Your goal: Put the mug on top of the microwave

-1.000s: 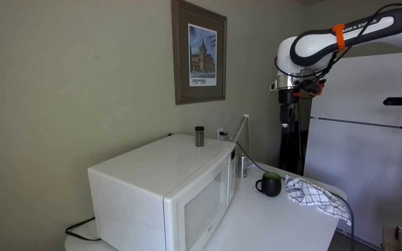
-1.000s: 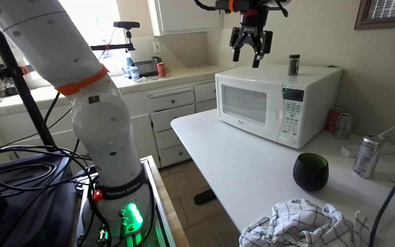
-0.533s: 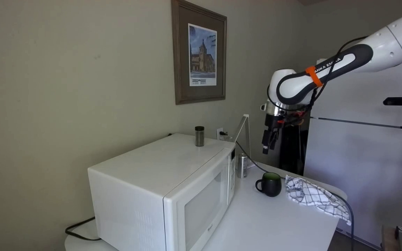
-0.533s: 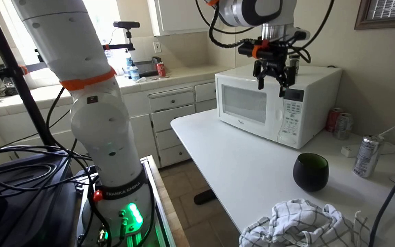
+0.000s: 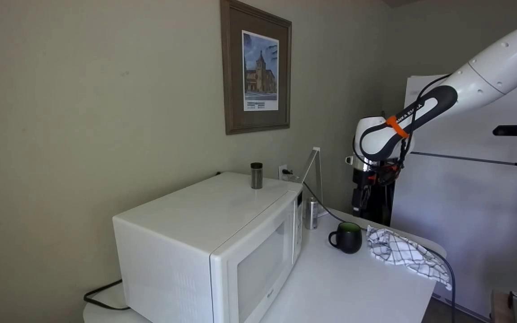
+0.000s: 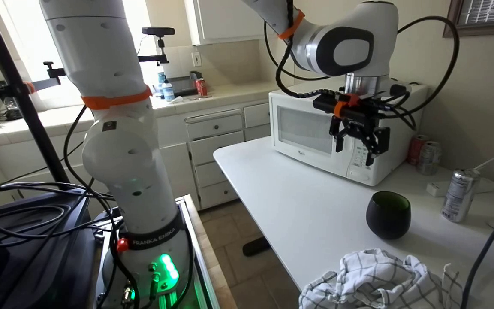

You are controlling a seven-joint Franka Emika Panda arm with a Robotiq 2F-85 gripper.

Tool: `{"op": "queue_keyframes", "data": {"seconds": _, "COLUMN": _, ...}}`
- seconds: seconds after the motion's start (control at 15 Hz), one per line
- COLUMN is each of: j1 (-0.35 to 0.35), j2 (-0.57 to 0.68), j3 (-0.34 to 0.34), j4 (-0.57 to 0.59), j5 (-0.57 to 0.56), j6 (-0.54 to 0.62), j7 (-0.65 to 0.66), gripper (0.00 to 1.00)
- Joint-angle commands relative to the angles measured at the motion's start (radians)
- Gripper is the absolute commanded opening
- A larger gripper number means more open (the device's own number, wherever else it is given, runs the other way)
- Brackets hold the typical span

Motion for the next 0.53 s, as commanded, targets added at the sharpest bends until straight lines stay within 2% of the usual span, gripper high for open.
{"op": "queue_keyframes", "data": {"seconds": 0.0, "j1": -0.008, "j2": -0.001, "j3": 0.011, "j4": 0.002, "j5": -0.001, "j6": -0.003, "j7": 0.001, "gripper": 1.0}}
{"op": "queue_keyframes", "data": {"seconds": 0.13, "j1": -0.007, "j2": -0.002, "j3": 0.013, "j4": 0.003, "j5": -0.001, "j6": -0.003, "j7": 0.001, "gripper": 1.0}}
{"op": "queue_keyframes", "data": {"seconds": 0.47, "j1": -0.01, "j2": 0.039, "j3": 0.013, "j4": -0.075, "j5": 0.023, "j6": 0.144, "j7": -0.089, "gripper": 1.0}}
